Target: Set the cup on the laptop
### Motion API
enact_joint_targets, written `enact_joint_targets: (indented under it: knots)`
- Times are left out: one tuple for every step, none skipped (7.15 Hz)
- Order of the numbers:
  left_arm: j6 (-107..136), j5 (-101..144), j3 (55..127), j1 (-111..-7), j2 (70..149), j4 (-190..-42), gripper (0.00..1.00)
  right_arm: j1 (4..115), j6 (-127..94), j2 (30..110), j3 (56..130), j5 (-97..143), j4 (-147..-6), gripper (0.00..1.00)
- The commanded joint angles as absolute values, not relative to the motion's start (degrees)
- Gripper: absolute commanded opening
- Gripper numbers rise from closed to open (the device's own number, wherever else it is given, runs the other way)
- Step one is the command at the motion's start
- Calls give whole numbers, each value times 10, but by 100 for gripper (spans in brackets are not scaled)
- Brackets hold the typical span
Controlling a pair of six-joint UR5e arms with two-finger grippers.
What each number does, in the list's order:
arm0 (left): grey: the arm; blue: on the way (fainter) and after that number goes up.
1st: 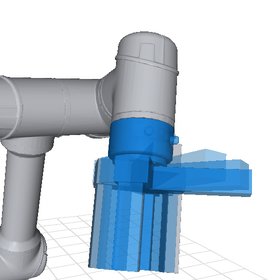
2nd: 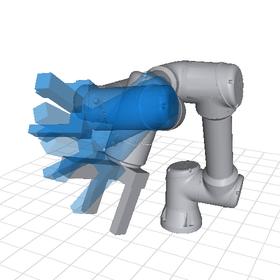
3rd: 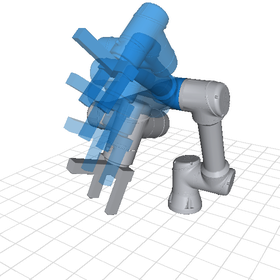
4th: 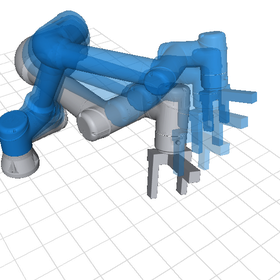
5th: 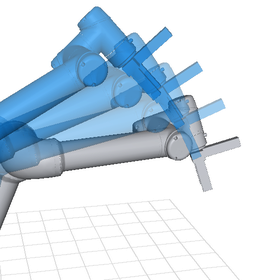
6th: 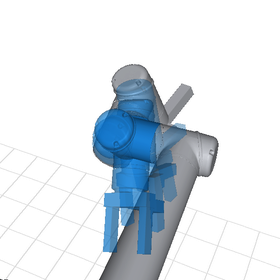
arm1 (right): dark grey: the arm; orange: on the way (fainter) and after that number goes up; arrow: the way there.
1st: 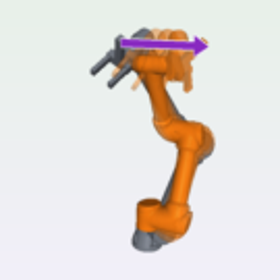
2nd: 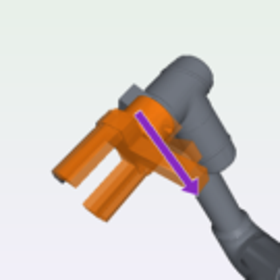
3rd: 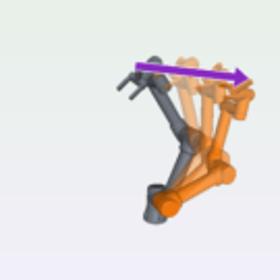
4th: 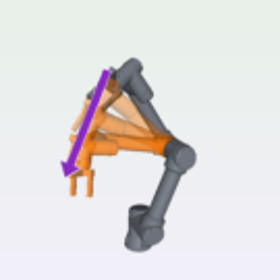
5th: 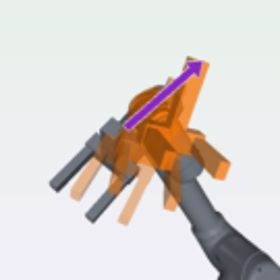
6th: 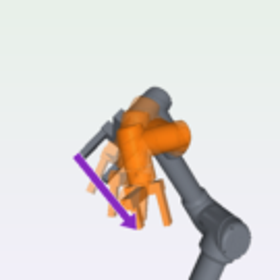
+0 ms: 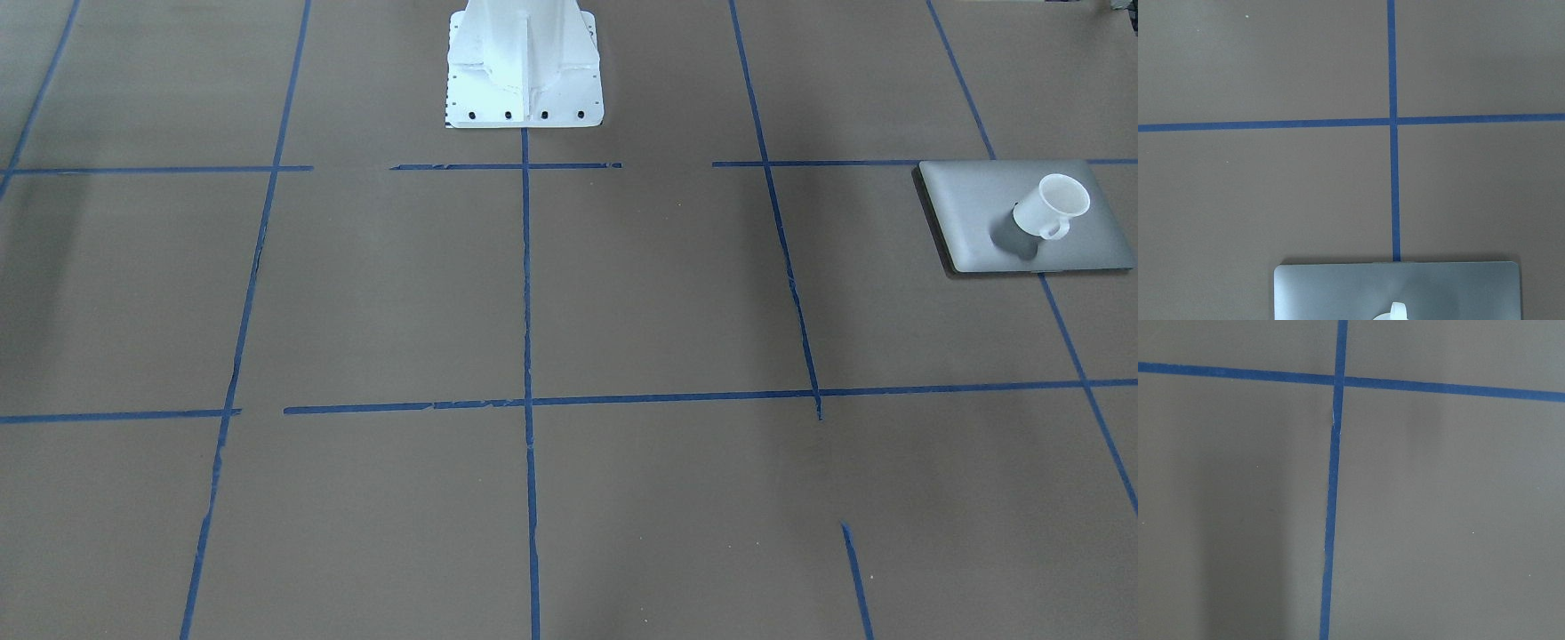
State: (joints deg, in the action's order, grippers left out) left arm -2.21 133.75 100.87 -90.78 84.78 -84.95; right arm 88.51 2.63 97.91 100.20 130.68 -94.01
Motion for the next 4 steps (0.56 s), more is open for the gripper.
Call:
enact_joint_targets:
  knots:
    - [-27,1339,1008,-902,837,-851,100,885,26,979,1002,1307,-940,100]
    - [-53,1339,999,-903,836,-851,100,885,26,979,1002,1307,-940,100]
    - [-93,1339,1000,-906,835,-848,100,885,26,979,1002,1307,-940,100]
    - [-93,1340,1000,-907,835,-846,100,885,26,979,1002,1307,-940,100]
